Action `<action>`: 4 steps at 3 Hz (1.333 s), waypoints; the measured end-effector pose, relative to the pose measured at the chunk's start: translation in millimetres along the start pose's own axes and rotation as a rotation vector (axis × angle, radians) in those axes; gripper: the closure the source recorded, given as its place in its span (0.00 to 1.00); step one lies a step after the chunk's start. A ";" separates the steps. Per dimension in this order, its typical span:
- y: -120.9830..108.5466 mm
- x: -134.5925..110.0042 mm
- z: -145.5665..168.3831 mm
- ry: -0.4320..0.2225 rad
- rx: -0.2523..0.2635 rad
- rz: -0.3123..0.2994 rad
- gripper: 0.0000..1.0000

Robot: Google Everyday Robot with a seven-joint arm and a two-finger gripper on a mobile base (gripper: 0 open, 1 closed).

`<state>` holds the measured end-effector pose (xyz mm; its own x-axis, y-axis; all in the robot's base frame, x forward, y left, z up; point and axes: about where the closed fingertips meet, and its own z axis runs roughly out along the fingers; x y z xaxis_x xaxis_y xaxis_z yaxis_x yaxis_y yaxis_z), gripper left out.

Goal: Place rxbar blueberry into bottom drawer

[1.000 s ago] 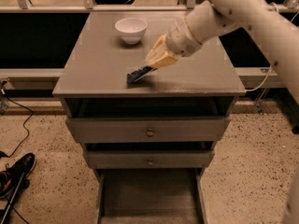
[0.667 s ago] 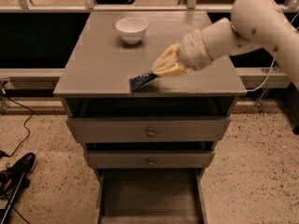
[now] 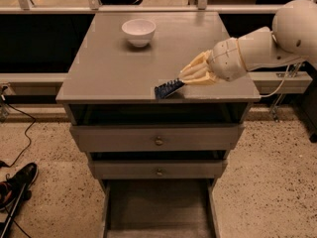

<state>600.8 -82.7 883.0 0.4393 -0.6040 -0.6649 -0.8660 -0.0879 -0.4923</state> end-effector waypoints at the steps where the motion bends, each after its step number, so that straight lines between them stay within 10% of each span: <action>1: 10.8 1.5 -11.2 -0.017 0.013 -0.015 1.00; 4: 145.2 84.3 -81.4 -0.133 0.147 0.019 1.00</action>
Offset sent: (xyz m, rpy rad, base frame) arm -0.0929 -0.0990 -0.0124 0.1683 -0.0871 0.0255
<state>492.6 -210.8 801.2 0.4595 -0.4936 -0.7384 -0.8345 0.0447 -0.5492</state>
